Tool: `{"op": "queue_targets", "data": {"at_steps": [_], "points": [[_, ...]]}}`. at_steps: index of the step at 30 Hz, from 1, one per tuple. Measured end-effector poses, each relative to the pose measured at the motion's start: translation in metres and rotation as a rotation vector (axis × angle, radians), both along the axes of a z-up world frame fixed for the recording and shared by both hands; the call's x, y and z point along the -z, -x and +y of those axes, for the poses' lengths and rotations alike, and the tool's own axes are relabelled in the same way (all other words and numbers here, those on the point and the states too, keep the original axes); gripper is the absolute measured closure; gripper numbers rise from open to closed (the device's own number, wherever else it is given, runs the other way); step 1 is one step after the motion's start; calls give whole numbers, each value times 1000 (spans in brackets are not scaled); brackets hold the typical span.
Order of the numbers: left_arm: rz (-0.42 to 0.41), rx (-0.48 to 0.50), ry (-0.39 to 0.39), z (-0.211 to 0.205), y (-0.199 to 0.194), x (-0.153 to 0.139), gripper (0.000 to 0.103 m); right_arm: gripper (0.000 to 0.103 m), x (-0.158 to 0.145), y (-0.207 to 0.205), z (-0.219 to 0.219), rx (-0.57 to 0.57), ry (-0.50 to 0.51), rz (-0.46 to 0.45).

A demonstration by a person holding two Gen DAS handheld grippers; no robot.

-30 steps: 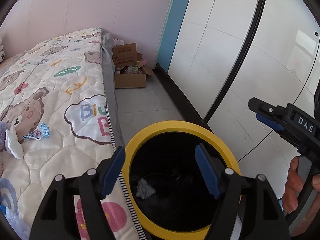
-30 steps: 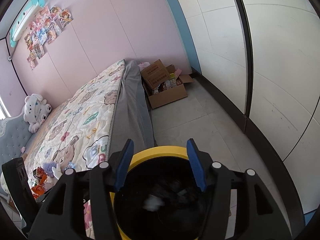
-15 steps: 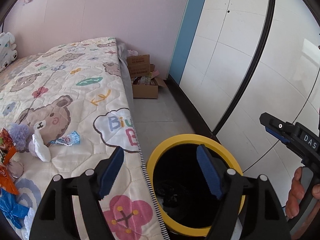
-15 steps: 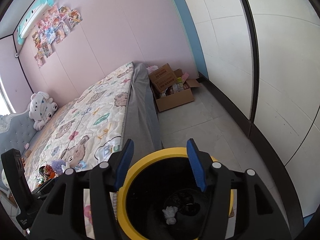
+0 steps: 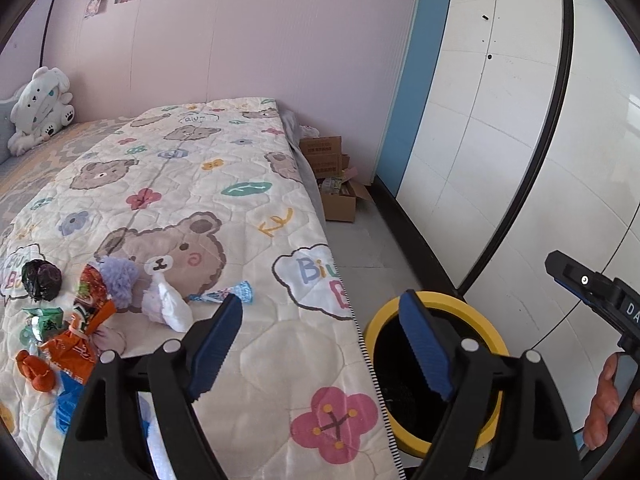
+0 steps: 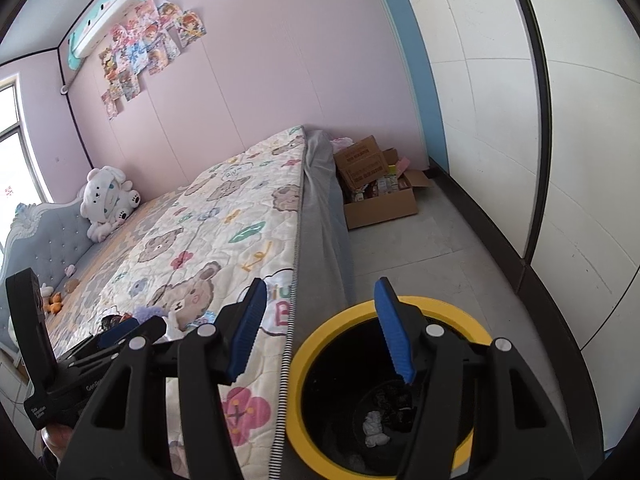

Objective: Collect trash
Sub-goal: 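Move both open tools back over the trash on the bed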

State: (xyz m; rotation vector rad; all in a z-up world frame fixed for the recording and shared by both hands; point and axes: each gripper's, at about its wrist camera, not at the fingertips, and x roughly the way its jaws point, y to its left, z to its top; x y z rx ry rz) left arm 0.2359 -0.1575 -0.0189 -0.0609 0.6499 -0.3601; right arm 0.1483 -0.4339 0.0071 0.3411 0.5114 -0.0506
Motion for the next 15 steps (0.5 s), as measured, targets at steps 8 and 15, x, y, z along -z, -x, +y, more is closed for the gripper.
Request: {"op": "queue_targets", "data": {"at_steps": [8, 15], "points": [[-25, -89, -22, 51, 8, -10, 21, 45, -12, 3, 46, -92, 9, -10], [-38, -183, -42, 106, 15, -14, 17, 40, -18, 0, 94, -176, 19, -8]]}}
